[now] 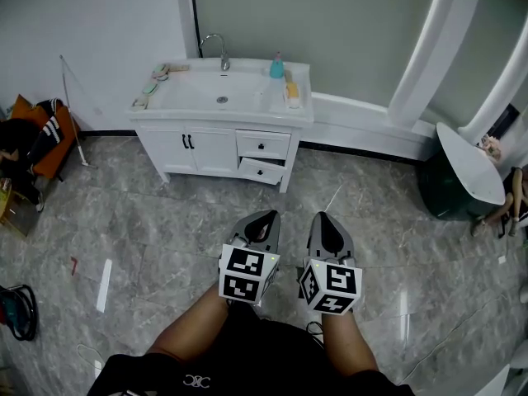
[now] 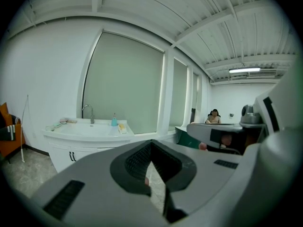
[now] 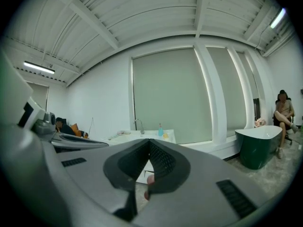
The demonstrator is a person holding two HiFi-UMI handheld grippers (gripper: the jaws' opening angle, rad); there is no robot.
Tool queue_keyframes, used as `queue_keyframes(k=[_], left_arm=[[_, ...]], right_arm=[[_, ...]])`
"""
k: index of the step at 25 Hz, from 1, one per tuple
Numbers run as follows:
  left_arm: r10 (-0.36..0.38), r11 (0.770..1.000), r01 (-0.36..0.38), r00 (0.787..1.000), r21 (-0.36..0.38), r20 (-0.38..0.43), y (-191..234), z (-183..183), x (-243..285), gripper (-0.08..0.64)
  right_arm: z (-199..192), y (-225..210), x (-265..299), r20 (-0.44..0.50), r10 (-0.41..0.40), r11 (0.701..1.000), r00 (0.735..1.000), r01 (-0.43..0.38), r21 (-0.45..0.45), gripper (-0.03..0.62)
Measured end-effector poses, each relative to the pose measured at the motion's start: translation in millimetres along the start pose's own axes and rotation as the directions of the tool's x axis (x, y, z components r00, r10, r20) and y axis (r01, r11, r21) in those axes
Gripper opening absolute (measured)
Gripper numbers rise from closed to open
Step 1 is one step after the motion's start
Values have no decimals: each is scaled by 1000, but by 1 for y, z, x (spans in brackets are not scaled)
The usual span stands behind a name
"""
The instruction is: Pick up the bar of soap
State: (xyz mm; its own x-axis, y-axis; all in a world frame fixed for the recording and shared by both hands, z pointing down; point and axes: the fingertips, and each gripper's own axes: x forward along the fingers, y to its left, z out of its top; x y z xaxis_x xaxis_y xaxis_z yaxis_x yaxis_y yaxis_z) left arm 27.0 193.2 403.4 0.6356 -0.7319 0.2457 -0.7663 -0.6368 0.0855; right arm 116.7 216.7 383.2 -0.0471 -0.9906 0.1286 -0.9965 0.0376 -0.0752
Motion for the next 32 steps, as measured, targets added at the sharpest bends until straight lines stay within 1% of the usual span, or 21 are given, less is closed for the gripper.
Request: queue_keyframes(k=[7,13,21,25,28,32], left_arm=[[-12,1000,12,1000,-7,-3,32,10,49,0],[-30,999,30,1000,-25,-1,65,25,95,0],[-44,999,44,999,-13,-9,114,48,142,0],[-46,999,46,999,-3,9,138,60,163,0],[-64,998,64,998,-1,21,154,68,178,0],[-90,996,90,996,4,10,171,70,195,0]], right_arm=[[2,-9,58,-15,-3,1000,1000,2,-4,2],[14,-16,114,-15,-16,999,1000,15,-29,2],[33,-13,179,-10,-31,999,999,31,-32,2],[36,-12,211,-11,-45,999,999,45,-28,2],[41,-12,235,-3,-60,998,998,60,-25,2],[43,-8,257,-2,-78,997,997,78,-21,2]])
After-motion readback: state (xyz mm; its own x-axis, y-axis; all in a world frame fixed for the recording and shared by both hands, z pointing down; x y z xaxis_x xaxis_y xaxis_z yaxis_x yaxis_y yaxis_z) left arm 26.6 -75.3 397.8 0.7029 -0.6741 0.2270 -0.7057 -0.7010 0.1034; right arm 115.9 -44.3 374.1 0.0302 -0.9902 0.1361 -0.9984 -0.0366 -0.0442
